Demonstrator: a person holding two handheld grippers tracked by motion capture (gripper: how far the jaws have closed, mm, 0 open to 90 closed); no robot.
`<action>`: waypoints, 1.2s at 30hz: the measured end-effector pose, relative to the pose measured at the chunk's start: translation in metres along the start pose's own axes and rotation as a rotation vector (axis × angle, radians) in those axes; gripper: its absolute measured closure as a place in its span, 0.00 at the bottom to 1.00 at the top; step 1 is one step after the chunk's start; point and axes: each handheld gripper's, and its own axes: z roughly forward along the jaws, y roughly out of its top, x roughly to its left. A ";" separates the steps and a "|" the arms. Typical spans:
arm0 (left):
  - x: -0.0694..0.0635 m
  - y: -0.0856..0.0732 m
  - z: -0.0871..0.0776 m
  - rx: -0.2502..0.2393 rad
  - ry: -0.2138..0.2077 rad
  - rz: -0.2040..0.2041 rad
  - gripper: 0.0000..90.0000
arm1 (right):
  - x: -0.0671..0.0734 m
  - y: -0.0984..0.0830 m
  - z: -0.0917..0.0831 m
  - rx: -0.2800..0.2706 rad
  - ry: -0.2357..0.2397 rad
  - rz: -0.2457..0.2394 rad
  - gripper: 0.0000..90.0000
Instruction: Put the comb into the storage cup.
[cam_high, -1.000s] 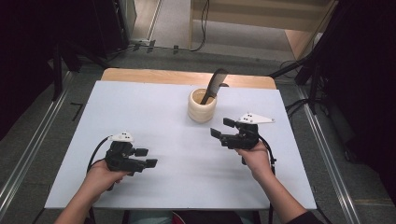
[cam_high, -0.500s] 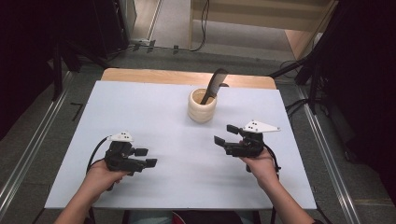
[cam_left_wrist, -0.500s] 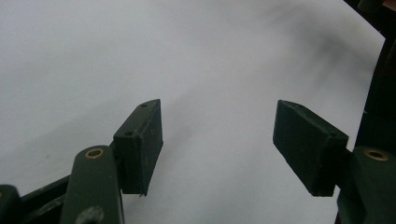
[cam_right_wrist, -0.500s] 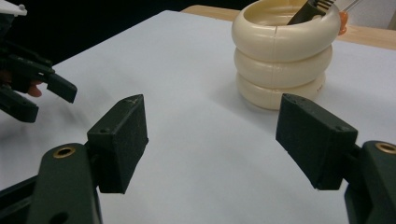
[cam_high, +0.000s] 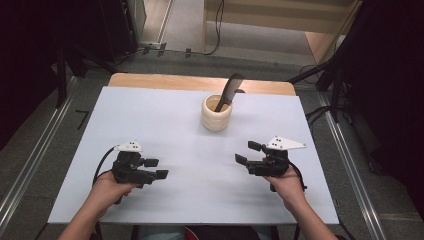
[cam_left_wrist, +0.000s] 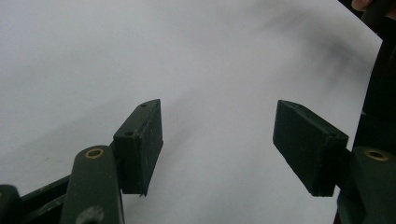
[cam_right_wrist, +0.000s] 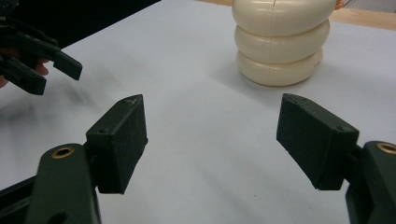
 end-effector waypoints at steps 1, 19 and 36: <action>0.000 0.000 0.000 -0.001 0.000 0.001 0.38 | 0.000 -0.001 -0.001 0.001 -0.002 -0.003 0.25; -0.001 0.000 -0.001 -0.011 -0.003 0.003 0.38 | -0.004 -0.019 -0.021 0.019 -0.020 0.023 0.25; -0.001 0.000 -0.002 -0.018 -0.003 0.003 0.38 | -0.012 -0.029 -0.036 0.021 -0.051 0.038 0.25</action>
